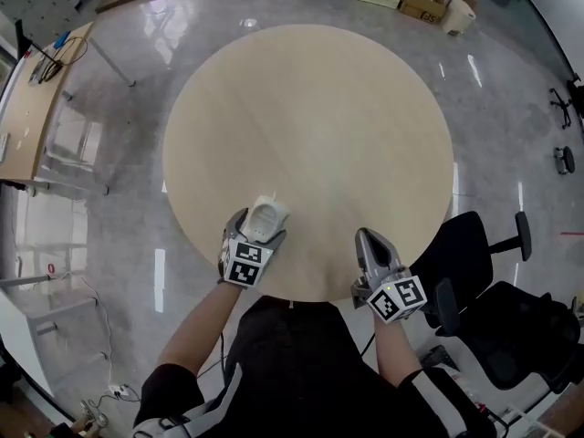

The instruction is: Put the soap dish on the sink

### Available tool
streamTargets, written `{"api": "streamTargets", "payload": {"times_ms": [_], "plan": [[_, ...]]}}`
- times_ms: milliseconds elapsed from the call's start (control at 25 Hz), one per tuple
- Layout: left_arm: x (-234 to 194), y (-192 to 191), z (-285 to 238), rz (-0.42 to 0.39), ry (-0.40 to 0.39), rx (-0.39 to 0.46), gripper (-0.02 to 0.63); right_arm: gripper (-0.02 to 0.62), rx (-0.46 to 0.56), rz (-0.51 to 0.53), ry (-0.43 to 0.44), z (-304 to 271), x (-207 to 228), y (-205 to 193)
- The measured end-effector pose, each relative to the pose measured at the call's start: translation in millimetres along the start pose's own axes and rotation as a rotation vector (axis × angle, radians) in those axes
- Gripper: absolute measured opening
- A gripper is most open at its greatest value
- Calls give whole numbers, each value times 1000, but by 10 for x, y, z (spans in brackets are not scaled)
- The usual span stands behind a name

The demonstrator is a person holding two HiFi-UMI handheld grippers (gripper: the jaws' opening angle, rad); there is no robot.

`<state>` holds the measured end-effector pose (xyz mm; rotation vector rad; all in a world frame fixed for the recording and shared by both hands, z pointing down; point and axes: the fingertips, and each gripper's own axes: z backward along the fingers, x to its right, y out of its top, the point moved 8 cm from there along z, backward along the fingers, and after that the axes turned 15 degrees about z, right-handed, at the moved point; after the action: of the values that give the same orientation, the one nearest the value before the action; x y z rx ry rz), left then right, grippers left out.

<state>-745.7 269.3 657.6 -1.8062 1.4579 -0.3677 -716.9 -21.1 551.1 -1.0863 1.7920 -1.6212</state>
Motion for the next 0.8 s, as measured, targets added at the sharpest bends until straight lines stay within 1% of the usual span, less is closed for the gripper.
{"api": "streamTargets", "payload": {"times_ms": [80, 240, 360, 480, 640, 800], "plan": [[-29, -34, -68, 14, 3, -37, 480, 6, -21, -13, -10, 31, 7, -64], [-106, -11, -162, 35, 26, -77, 480, 6, -38, -37, -29, 52, -20, -128], [-145, -35, -224, 51, 21, -118, 479, 6, -47, -48, -38, 58, -29, -167], [-132, -105, -310, 37, 11, -161, 479, 6, -53, -51, -52, 80, 30, -194], [-89, -134, -417, 29, -2, -187, 477, 6, -53, -43, -69, 136, 115, -147], [-121, -126, -434, 28, 3, -214, 476, 6, -49, -56, -81, 139, 136, -153]]}}
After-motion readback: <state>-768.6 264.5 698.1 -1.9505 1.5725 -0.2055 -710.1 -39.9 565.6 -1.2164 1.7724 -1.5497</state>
